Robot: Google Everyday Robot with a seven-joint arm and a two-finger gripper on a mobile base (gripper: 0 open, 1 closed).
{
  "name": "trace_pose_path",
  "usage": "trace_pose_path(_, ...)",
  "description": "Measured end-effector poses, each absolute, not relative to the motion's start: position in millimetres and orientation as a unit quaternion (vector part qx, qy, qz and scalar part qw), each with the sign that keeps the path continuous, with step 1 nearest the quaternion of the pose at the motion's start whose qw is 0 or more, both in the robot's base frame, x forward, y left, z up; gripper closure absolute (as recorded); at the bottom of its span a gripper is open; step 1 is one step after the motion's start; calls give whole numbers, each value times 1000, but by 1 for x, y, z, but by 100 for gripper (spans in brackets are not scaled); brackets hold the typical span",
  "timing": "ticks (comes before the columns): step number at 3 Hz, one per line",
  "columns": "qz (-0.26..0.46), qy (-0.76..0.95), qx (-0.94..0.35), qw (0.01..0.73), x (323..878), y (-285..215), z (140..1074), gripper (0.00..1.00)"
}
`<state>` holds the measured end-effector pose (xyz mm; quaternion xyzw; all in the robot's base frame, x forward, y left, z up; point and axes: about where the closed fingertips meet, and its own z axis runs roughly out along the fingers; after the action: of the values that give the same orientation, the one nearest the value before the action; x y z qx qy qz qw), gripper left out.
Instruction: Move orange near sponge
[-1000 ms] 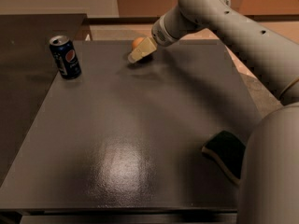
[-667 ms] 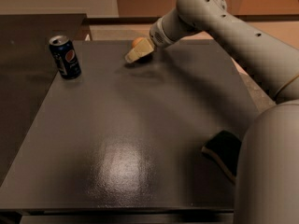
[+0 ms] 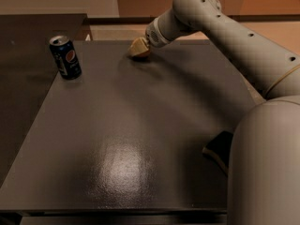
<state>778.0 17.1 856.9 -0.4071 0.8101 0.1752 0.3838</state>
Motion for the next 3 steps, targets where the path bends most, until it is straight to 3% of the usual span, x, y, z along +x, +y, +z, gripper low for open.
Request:
trace_pose_path(1, 167, 807, -412, 389, 774, 3, 867, 100)
trace_pose_path(2, 167, 807, -411, 389, 769, 0, 869, 100)
trace_pose_path(3, 162, 812, -406, 387, 710, -40, 892, 100)
